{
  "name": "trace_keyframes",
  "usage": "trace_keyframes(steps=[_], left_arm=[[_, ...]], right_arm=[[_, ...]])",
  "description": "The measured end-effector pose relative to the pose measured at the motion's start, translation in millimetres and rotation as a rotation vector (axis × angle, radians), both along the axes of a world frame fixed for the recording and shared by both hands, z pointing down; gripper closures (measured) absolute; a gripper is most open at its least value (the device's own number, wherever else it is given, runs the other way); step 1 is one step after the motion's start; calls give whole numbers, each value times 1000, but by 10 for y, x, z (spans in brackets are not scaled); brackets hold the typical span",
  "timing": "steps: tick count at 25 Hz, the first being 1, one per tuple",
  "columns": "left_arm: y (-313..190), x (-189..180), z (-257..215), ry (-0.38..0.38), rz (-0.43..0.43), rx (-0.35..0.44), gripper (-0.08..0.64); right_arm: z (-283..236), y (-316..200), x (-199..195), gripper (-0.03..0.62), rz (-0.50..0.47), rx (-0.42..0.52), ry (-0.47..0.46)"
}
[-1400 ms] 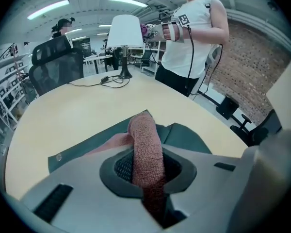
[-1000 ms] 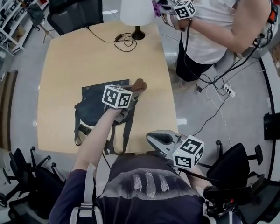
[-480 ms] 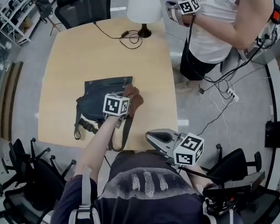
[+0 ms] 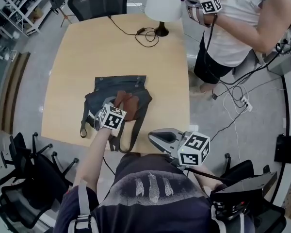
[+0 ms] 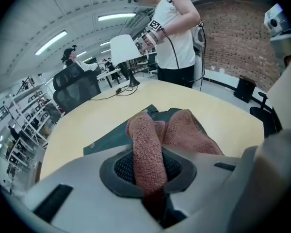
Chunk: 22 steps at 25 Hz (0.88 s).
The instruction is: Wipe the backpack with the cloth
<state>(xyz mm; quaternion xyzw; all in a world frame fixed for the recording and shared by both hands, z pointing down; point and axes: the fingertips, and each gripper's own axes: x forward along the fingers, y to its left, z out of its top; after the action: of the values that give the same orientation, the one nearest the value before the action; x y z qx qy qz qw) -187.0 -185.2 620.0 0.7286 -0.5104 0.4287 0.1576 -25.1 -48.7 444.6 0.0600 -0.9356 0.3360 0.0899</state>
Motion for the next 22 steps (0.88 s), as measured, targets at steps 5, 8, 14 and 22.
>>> trace_keyframes(steps=[5,8,14,22], left_arm=[[326,-670,33,-4,-129,3,502],[441,-989,4,-1,-189,20,502],[709,-1478,2,-26,-276,43,502],[994,-2101,39,-105,-333,-14,502]], right_arm=[[-9,29,-159,589,-8,-2,4],[-6,21,-290,589,-4,-4,5],[-9,2,-448,589,-31,3,15],[18,-51,-557,589,-3,14,31]])
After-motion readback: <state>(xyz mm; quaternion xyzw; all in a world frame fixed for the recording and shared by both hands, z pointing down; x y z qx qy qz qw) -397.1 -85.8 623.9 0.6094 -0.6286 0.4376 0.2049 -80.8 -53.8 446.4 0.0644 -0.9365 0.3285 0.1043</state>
